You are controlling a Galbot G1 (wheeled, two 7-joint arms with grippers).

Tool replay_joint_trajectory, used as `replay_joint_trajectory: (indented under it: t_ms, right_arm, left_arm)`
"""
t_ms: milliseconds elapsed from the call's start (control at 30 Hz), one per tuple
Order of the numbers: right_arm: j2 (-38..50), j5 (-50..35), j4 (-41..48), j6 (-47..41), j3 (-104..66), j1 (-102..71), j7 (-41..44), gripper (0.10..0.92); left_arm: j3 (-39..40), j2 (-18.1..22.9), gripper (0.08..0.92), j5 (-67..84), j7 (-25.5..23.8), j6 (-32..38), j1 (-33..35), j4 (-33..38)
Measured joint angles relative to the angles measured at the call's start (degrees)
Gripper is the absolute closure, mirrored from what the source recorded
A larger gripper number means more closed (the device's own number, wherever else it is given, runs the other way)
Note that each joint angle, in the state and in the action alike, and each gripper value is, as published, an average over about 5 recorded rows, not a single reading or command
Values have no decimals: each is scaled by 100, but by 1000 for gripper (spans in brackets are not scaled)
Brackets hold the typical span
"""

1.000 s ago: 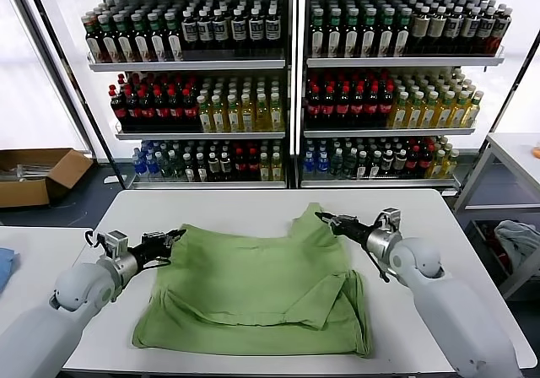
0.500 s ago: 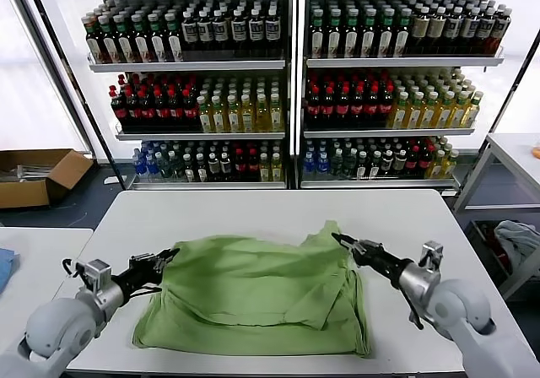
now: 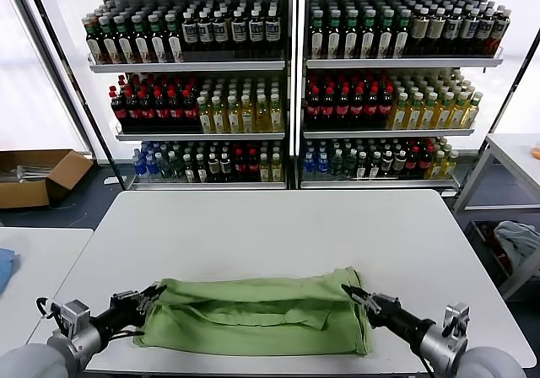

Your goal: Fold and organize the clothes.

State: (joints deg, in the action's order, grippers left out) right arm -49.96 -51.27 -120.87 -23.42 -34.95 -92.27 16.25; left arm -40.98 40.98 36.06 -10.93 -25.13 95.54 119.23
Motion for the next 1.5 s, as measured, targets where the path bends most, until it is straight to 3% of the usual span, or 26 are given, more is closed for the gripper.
replay_joint_trajectory:
  t_ms: [433,733,900,1167,1500]
  right_arm:
    - [-163,769,174,814,-800,-340,-220,508]
    - [-582,949,662,1560,-1506,-269,-193,259]
    - [-782,1010,824,1800,-1701,-335,-191,206]
    - [-900,1021,942,2033,-1921,-428,-164,203]
    - [-978,1022,987,2144,-2000,-442,-123,203]
  left_arm:
    - [-664,129,416,-71,184,4,712,194]
    - [-584,820,191,76,866,213,771,422]
    - [-156,1438,178,23,1453,291,595,450]
    - [498,2185,185,-215,2138,356,257,240]
    - [908,2660,450,-420,2562,451,153,40]
